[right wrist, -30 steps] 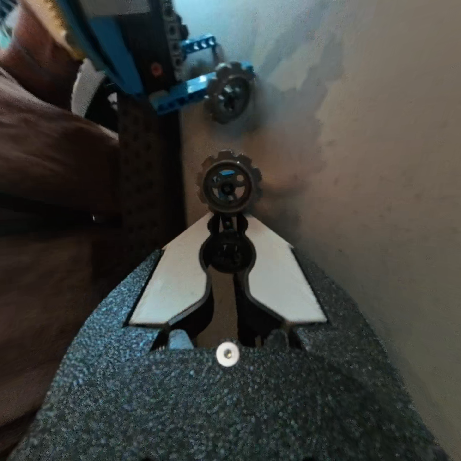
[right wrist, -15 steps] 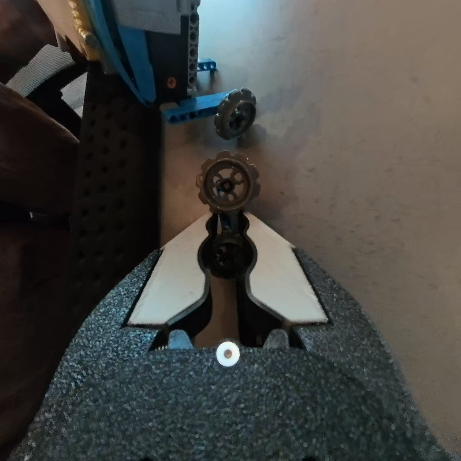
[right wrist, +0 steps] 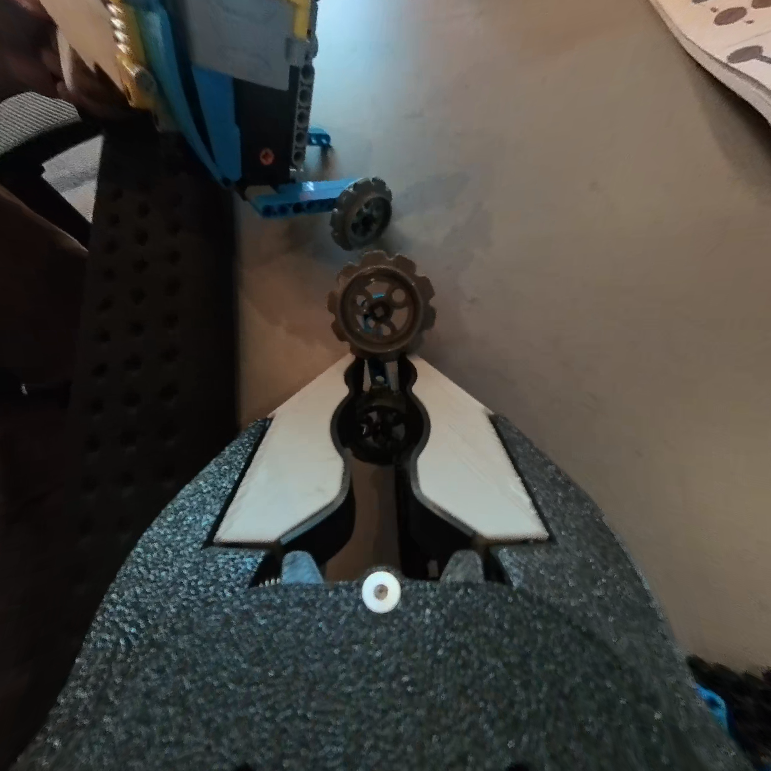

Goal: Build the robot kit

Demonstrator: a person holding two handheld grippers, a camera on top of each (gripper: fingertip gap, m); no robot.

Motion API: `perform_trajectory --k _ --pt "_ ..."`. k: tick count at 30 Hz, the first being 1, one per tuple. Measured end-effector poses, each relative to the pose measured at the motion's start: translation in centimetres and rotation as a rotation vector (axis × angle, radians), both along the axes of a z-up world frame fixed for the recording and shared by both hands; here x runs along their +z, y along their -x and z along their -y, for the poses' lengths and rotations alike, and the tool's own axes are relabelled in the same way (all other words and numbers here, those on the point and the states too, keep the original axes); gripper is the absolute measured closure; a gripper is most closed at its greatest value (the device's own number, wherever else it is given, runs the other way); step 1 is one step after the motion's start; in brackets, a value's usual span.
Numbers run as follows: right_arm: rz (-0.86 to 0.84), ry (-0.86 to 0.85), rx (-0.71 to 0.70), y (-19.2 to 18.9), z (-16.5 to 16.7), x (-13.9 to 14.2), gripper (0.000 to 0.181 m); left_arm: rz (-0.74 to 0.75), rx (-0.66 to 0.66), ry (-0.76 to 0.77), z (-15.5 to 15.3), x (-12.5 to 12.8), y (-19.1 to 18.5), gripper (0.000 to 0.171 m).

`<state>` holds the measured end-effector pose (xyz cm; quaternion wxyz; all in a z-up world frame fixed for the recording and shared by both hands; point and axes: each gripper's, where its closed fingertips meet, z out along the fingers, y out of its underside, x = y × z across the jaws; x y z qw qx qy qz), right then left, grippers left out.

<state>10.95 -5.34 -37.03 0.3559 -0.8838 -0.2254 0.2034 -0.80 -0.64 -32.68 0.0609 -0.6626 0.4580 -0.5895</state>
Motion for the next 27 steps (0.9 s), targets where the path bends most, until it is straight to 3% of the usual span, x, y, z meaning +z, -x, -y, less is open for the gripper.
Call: perform_trajectory --k 6,15,27 --pt "0.042 -0.031 -0.092 -2.1 -0.7 -0.4 0.165 -0.001 0.000 0.004 0.0 -0.1 0.0 0.106" --pt "-0.153 0.109 0.048 1.6 1.5 -0.6 0.165 0.000 0.012 0.001 -0.1 -0.1 0.0 0.106" --pt "-0.147 0.107 0.074 3.7 1.4 -1.1 0.165 -0.014 0.080 -0.019 -1.0 -0.4 -0.3 0.106"
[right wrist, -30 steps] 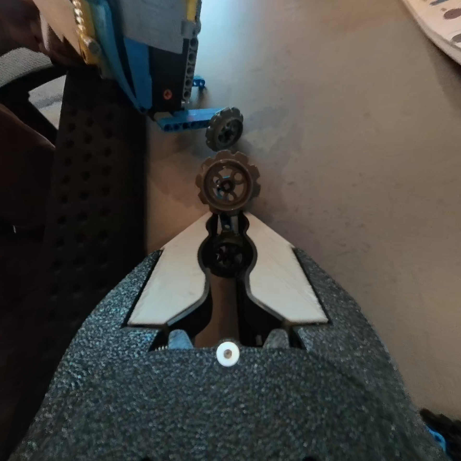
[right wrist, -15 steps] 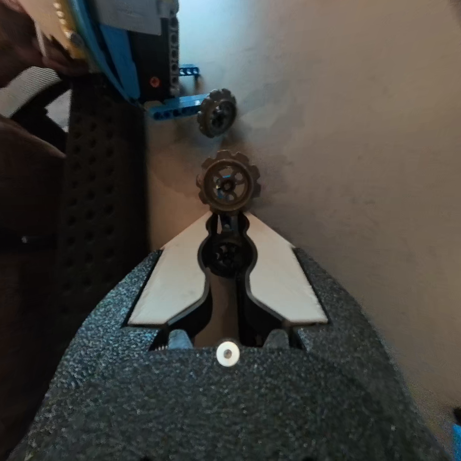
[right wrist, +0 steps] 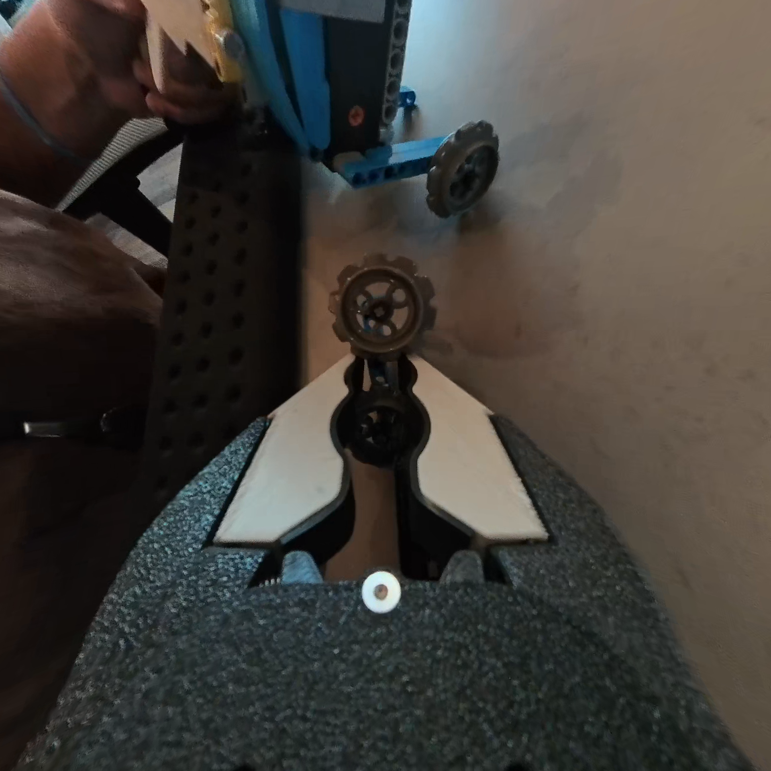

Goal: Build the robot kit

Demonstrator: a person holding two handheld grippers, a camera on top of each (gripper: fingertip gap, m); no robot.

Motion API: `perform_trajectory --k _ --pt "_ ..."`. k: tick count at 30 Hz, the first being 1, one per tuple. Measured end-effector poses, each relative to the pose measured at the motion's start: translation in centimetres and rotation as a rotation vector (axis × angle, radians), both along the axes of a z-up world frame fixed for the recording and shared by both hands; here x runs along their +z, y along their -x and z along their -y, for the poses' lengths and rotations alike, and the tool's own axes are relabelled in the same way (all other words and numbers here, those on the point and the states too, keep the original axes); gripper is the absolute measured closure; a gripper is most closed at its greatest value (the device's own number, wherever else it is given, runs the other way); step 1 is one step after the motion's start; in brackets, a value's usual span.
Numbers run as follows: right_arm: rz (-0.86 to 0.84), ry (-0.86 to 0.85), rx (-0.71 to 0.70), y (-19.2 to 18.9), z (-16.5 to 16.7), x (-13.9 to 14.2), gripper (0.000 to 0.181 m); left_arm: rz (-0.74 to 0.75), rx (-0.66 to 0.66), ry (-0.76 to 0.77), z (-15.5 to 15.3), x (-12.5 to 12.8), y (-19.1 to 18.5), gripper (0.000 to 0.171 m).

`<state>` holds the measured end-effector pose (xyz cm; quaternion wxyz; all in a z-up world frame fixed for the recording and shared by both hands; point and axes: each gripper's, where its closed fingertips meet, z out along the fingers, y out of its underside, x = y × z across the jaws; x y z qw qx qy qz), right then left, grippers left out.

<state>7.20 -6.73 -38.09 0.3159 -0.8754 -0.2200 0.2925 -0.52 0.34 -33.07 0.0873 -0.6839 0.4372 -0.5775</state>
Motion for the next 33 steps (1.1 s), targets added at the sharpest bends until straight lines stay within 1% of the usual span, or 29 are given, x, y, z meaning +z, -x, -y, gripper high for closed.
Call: perform_trajectory --k 6,8,10,12,13,15,16,19,21,22,25,27,33 --pt "-0.088 0.045 -0.002 0.7 0.1 0.1 0.165 0.005 0.010 0.019 -0.2 0.1 0.0 0.106" --pt "-0.156 0.068 -0.005 0.9 0.1 0.5 0.165 0.008 0.012 0.029 -0.3 0.2 0.0 0.106" --pt "-0.265 0.083 -0.016 1.1 -0.1 1.6 0.165 0.011 0.011 0.044 -0.3 0.2 0.0 0.106" --pt "-0.413 0.058 -0.044 1.1 -1.1 3.6 0.170 0.014 0.011 0.067 -0.4 0.4 0.0 0.106" --pt "-0.513 0.052 -0.072 1.0 -1.9 4.9 0.172 0.017 0.012 0.081 -0.5 0.4 -0.1 0.106" --pt "-0.750 0.113 -0.120 1.6 -3.4 7.0 0.171 0.028 0.022 0.114 -0.8 0.7 -0.1 0.107" --pt "-0.820 0.168 -0.134 2.2 -3.9 7.1 0.171 0.034 0.027 0.131 -0.9 0.8 -0.1 0.107" --pt "-0.897 0.290 -0.134 4.3 -4.2 6.0 0.171 0.043 0.034 0.160 -1.1 1.0 0.0 0.107" --pt "-0.990 0.334 -0.181 4.5 -4.7 6.1 0.173 0.040 0.030 0.149 -1.0 0.9 0.0 0.107" --pt "-1.018 0.339 -0.189 4.5 -4.9 6.2 0.173 0.035 0.026 0.138 -0.9 0.8 0.0 0.107" --pt "-0.982 0.307 -0.229 4.0 -5.5 6.0 0.171 0.021 0.018 0.103 -0.7 0.5 -0.2 0.107" --pt "-0.985 0.318 -0.258 3.7 -5.8 5.5 0.171 0.018 0.017 0.096 -0.6 0.5 -0.2 0.107" --pt "-1.009 0.361 -0.212 4.5 -5.2 5.7 0.171 0.024 0.028 0.117 -0.8 0.6 -0.2 0.108"
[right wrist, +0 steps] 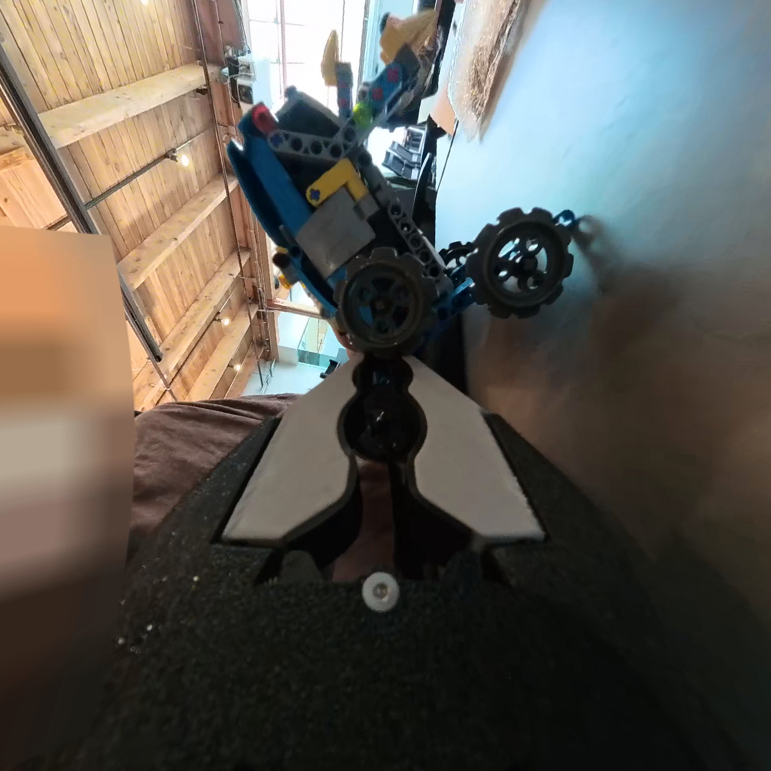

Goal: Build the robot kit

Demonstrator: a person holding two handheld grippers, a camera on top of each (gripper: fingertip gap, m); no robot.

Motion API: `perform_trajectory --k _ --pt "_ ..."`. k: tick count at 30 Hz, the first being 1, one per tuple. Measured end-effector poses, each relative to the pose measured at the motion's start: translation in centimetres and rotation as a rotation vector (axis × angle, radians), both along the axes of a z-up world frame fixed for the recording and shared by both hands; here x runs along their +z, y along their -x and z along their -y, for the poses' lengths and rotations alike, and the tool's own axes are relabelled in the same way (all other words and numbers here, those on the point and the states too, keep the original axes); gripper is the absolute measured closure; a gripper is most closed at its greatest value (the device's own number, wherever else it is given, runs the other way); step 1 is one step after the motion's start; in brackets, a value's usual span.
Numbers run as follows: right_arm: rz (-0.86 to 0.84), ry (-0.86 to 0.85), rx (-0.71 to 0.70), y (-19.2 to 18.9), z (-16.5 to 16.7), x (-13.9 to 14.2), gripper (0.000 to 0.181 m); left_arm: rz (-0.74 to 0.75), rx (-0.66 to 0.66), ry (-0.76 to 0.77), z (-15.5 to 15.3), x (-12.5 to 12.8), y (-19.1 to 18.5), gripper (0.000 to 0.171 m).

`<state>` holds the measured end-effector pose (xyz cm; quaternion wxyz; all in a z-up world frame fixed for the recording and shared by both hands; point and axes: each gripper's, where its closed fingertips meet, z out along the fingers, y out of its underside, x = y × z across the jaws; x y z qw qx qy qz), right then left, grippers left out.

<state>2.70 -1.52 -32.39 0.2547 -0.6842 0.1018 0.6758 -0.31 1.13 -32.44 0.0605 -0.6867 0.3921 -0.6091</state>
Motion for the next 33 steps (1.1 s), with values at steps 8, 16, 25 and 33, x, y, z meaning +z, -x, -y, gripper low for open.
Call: perform_trajectory --k 8,16,25,33 --pt "0.016 0.037 -0.019 -0.1 -0.2 -0.6 0.173 -0.016 -0.006 -0.036 0.3 -0.3 -0.1 0.107" --pt "-0.020 0.064 -0.006 -0.2 -0.3 -0.4 0.168 -0.011 0.007 -0.015 0.1 -0.2 -0.2 0.108" --pt "0.054 0.006 -0.034 -1.6 0.0 0.2 0.167 0.009 0.012 0.043 -0.2 0.2 -0.2 0.107" --pt "0.028 0.030 -0.012 -0.1 -0.2 -0.2 0.168 -0.001 0.006 0.018 0.0 0.0 -0.2 0.108"
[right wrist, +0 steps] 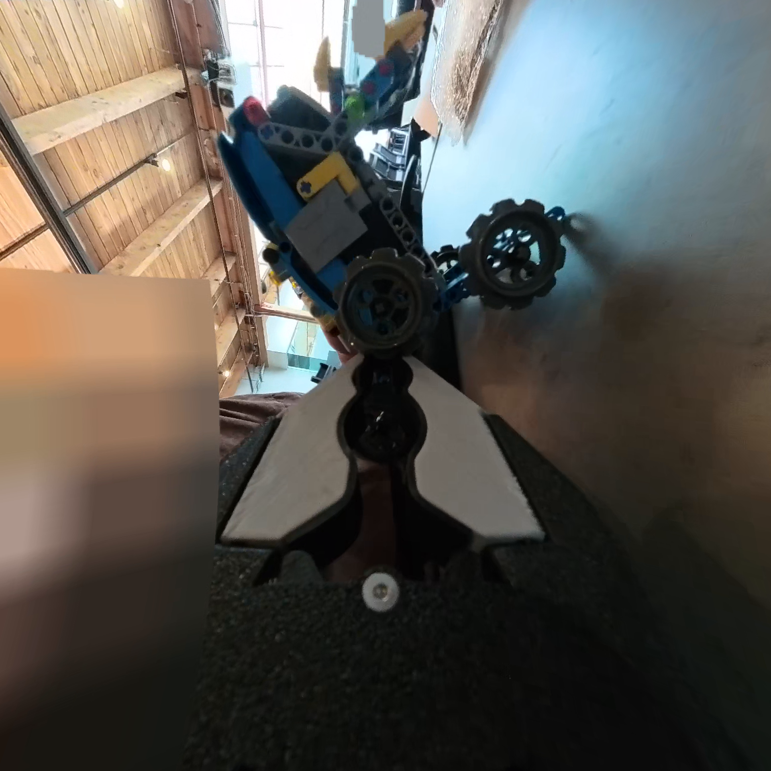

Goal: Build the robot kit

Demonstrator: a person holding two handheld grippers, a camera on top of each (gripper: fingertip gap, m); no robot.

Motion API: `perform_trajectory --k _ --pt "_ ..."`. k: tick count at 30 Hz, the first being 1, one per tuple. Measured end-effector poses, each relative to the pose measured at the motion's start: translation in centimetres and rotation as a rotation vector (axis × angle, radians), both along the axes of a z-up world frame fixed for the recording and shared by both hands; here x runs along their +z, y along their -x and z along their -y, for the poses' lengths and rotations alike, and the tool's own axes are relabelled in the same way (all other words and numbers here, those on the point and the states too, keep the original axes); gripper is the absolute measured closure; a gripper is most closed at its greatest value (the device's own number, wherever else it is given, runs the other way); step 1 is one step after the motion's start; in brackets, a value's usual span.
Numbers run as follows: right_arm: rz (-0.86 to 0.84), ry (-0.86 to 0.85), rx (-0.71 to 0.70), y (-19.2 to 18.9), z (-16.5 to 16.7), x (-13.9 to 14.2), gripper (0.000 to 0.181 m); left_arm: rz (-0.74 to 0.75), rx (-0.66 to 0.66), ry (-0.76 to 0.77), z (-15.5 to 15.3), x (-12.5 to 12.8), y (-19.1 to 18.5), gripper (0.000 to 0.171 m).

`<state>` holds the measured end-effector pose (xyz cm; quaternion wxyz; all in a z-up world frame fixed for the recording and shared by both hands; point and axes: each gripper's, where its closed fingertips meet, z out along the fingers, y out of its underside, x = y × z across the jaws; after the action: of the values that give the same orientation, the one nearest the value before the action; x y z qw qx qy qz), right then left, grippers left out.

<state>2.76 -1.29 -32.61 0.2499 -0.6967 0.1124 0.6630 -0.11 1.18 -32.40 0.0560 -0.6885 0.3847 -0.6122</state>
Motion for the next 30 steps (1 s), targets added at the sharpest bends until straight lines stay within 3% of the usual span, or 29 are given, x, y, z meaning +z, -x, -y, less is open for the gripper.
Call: perform_trajectory --k 16,23,30 --pt "-0.070 0.027 0.055 -0.1 0.0 -0.2 0.167 -0.009 -0.007 -0.022 0.2 -0.2 0.0 0.107" --pt "0.055 -0.118 0.146 0.1 -0.1 0.3 0.170 0.019 -0.017 0.073 -0.3 0.4 0.2 0.107" --pt "-0.014 -0.124 0.185 0.1 -0.5 1.0 0.171 0.040 -0.042 0.164 -0.5 0.8 0.3 0.107"
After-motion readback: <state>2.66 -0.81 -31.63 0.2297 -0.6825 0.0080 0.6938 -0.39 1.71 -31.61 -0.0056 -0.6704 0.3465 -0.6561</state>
